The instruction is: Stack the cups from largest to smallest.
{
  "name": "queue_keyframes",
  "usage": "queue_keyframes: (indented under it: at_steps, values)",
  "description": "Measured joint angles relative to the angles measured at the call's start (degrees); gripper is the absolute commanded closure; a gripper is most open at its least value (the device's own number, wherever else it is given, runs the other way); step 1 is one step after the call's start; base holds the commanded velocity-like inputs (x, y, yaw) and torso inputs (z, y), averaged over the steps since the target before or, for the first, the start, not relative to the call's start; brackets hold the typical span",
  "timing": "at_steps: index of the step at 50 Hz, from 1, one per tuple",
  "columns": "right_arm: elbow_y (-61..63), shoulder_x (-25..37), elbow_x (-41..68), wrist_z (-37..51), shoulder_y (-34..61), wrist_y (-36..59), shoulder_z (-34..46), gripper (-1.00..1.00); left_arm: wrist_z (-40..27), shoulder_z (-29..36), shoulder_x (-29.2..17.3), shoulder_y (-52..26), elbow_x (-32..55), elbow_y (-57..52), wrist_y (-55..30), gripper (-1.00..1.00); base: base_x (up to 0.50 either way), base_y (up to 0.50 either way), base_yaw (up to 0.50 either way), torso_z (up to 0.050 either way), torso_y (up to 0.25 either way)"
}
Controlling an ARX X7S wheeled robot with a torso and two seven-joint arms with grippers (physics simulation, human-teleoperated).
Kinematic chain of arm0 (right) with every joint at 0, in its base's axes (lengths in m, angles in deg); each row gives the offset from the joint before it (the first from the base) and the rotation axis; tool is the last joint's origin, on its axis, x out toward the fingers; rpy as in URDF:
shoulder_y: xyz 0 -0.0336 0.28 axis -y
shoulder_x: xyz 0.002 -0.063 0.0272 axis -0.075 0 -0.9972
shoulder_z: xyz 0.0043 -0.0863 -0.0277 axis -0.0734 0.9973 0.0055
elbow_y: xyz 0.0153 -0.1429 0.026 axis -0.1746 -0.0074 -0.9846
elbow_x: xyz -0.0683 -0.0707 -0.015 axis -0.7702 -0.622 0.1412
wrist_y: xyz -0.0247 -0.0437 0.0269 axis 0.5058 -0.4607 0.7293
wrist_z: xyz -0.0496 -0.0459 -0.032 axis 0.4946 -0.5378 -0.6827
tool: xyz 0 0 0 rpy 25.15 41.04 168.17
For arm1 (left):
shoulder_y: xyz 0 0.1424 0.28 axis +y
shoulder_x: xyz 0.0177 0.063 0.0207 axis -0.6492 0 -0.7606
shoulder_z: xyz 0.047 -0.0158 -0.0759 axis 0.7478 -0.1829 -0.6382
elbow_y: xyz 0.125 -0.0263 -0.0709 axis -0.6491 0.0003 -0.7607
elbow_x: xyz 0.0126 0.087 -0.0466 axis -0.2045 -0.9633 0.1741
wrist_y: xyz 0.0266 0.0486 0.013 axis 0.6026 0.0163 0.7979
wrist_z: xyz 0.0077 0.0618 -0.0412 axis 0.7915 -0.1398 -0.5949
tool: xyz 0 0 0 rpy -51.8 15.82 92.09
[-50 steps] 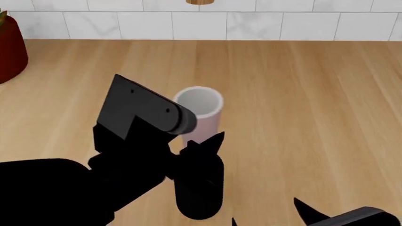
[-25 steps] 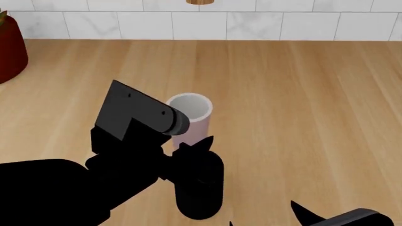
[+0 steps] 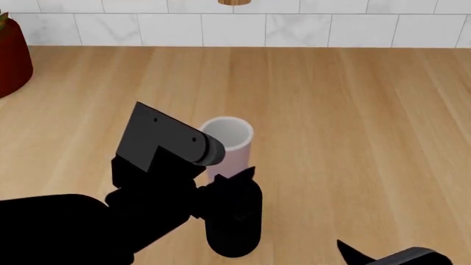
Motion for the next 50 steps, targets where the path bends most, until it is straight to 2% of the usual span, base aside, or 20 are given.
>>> queue_keyframes:
  at_steps: [19,20,41,50]
  values:
    - [-0.76,0.72,-0.89,-0.14,-0.51,-1.12,1.44,-1.0,0.24,0.71,-0.03,1.34,-0.35,-0.06,1.12,1.0,0.0,0.0,0.0,0.0,0.0]
    - [-0.8,0.75,-0.92,-0.14,-0.53,-1.17,1.5,-1.0,0.27,0.74,-0.04,1.38,-0.4,-0.02,1.18,-1.0,0.0,0.0,0.0,0.0,0.01]
    - [-0.89,1.39,-1.01,0.14,-0.67,-1.65,2.57,-1.0,-0.82,0.6,-0.43,0.96,0.23,-0.57,1.82,-1.0,0.0,0.0,0.0,0.0,0.0]
    - [-1.13,1.45,-0.78,0.42,-0.46,-1.74,2.74,-1.0,-4.68,-1.42,-2.13,0.22,5.17,-5.32,-0.28,-1.0,0.0,0.0,0.0,0.001,0.0]
